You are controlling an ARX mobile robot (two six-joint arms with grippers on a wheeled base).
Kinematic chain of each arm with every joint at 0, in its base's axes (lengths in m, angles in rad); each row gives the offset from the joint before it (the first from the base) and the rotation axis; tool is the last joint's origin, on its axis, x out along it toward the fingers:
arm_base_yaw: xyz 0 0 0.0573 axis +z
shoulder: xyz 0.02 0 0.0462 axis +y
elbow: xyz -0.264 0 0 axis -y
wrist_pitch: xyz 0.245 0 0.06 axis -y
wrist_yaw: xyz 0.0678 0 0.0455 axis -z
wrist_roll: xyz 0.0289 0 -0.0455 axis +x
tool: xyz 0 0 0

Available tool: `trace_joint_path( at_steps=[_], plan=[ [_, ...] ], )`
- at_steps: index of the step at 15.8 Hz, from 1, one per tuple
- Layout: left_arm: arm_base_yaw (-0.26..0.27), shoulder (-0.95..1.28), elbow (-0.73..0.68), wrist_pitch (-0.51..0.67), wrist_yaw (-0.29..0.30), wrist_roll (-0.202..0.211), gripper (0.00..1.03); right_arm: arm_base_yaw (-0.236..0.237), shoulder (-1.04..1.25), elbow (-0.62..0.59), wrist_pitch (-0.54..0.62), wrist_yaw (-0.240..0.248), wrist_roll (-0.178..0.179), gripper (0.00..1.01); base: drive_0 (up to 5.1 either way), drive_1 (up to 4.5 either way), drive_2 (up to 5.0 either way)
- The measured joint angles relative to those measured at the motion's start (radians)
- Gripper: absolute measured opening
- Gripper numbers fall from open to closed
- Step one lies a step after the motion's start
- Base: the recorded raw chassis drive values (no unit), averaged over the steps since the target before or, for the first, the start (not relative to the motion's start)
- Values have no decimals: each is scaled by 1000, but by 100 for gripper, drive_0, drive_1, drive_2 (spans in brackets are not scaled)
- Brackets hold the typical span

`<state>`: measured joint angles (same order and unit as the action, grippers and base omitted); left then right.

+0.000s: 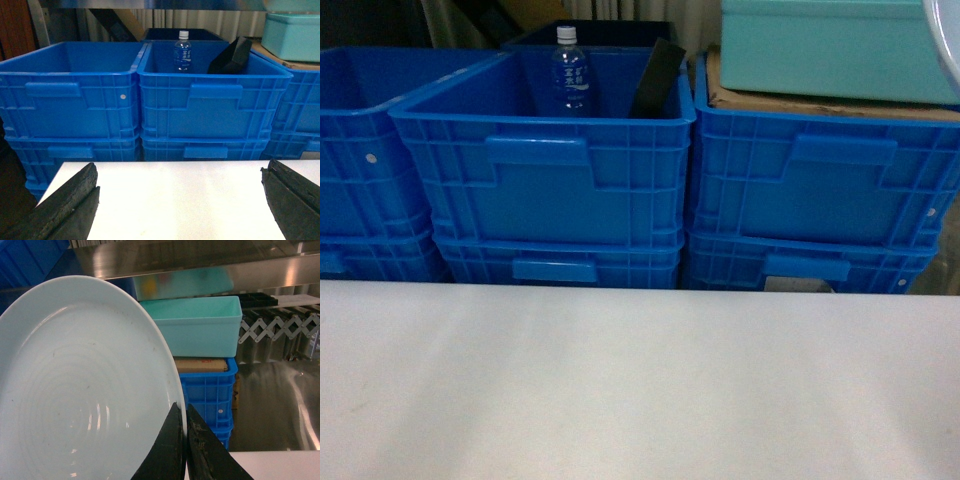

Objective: Place blue tray on left shelf second layer neatly

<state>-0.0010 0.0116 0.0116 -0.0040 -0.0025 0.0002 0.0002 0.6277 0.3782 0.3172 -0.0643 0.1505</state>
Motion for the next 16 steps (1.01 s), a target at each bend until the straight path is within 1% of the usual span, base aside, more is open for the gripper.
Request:
trace_joint_path(
  at_steps=[6,16],
  plan=[
    [1,0,0,2,-1,0,98,0,-1,0,-4,-3,6,2,447,-269,-269],
    [1,0,0,0,3,0,98,0,-1,0,-3,0,7,2,332,-394,-394]
  ],
)
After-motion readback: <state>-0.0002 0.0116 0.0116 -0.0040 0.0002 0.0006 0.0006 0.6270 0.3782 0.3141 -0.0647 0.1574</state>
